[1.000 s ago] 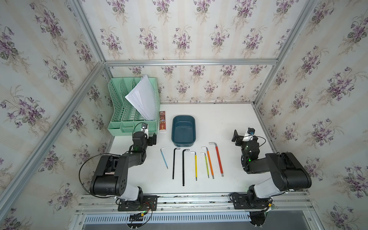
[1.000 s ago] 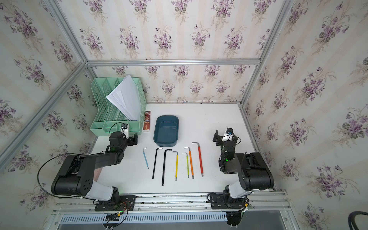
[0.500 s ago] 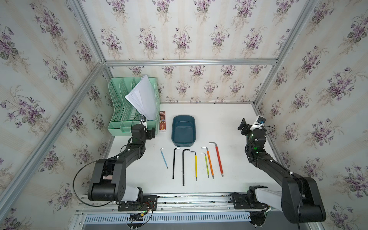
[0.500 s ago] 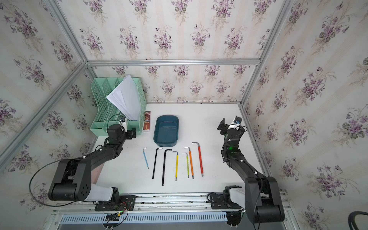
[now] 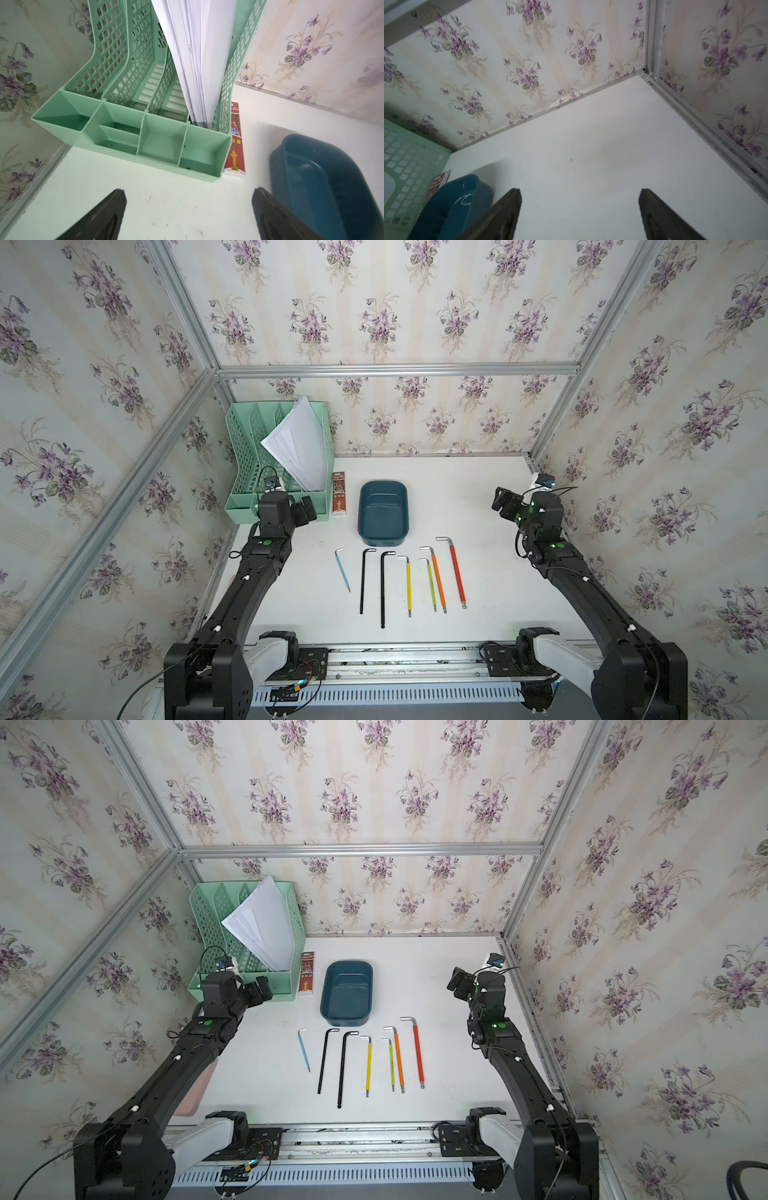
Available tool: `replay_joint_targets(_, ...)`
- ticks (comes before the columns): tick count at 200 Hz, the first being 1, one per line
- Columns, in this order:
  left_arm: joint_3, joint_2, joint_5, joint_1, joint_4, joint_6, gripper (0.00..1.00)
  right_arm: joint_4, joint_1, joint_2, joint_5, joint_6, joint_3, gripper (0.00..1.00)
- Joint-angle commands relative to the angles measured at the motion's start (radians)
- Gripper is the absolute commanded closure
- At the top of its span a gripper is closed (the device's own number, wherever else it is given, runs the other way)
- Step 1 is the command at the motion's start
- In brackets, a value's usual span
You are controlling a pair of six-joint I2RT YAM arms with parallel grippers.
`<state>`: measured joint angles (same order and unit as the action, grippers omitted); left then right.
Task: Put the hex key on the desktop into the storage box
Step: Pick up the Allen key from the center of the board.
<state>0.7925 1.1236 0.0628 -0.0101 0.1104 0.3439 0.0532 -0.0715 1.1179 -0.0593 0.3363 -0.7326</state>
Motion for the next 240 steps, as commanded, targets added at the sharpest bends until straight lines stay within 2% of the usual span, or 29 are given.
replay_joint_targets(1,0.084,0.029,-0.090,0.001,0.207,0.079,0.01,-0.227,0.000,0.074,0.176,-0.014,-0.076,0.12)
replay_joint_targets(31,0.119,0.060,-0.169,0.002,0.259,0.067,0.01,-0.381,-0.006,0.156,0.225,-0.016,-0.137,0.22)
replay_joint_targets(72,0.171,0.126,-0.415,-0.022,0.266,0.026,0.01,-0.510,-0.088,0.227,0.159,-0.004,-0.133,0.29)
replay_joint_targets(100,0.262,0.192,-0.373,-0.100,0.374,-0.006,0.01,-0.548,-0.176,0.263,0.130,-0.008,-0.124,0.31)
replay_joint_targets(132,0.274,0.217,-0.283,-0.162,0.411,0.012,0.01,-0.557,-0.252,0.293,0.105,-0.008,-0.110,0.34)
replay_joint_targets(161,0.262,0.218,-0.295,-0.189,0.420,0.033,0.01,-0.551,-0.317,0.281,0.096,0.023,-0.088,0.38)
replay_joint_targets(189,0.260,0.225,-0.262,-0.218,0.427,0.034,0.01,-0.562,-0.398,0.291,0.035,0.038,-0.069,0.38)
replay_joint_targets(240,0.298,0.251,-0.247,-0.250,0.441,0.026,0.01,-0.557,-0.435,0.360,0.042,0.054,-0.061,0.41)
